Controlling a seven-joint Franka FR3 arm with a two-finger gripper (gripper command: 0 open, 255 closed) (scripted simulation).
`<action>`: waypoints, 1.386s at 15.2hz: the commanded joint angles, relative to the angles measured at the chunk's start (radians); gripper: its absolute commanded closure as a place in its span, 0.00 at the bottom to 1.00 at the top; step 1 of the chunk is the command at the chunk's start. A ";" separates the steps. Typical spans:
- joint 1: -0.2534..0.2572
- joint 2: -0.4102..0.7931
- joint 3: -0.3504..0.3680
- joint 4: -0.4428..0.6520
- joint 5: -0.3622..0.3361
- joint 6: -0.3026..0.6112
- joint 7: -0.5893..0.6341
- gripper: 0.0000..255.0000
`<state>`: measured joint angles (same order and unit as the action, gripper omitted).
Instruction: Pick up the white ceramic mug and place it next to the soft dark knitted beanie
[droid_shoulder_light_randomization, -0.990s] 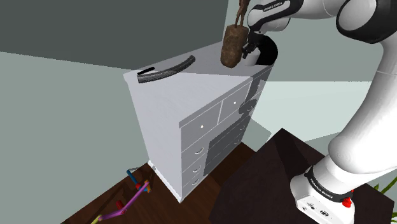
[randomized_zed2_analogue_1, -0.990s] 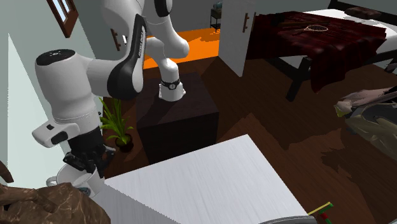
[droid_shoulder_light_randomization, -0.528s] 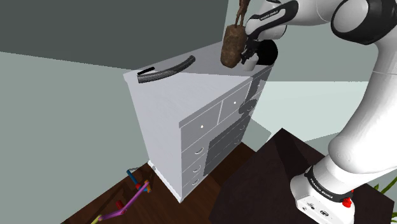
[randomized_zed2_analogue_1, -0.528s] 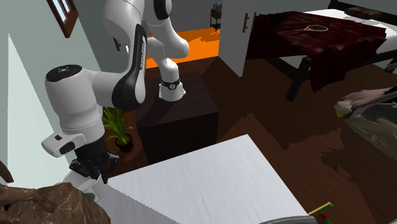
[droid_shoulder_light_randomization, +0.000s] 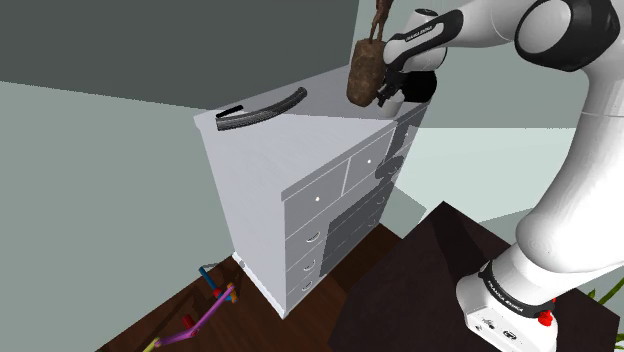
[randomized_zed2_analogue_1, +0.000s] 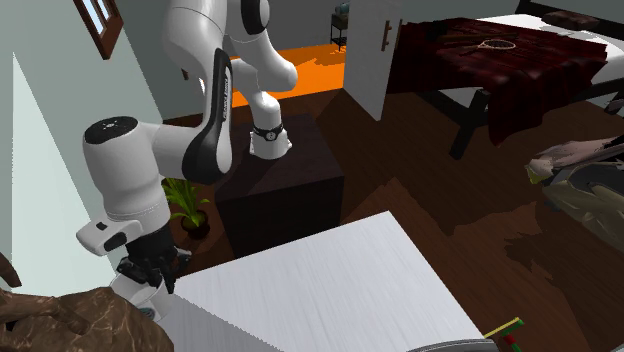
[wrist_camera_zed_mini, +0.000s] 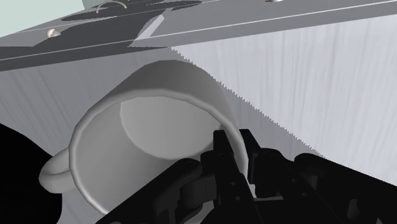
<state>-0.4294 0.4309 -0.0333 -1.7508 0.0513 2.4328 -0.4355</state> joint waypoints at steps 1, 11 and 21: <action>0.000 0.000 0.000 0.000 0.000 0.001 0.000 1.00; 0.001 -0.049 -0.002 -0.007 -0.003 -0.042 0.002 0.00; 0.001 -0.091 -0.003 -0.008 -0.006 -0.082 0.004 0.00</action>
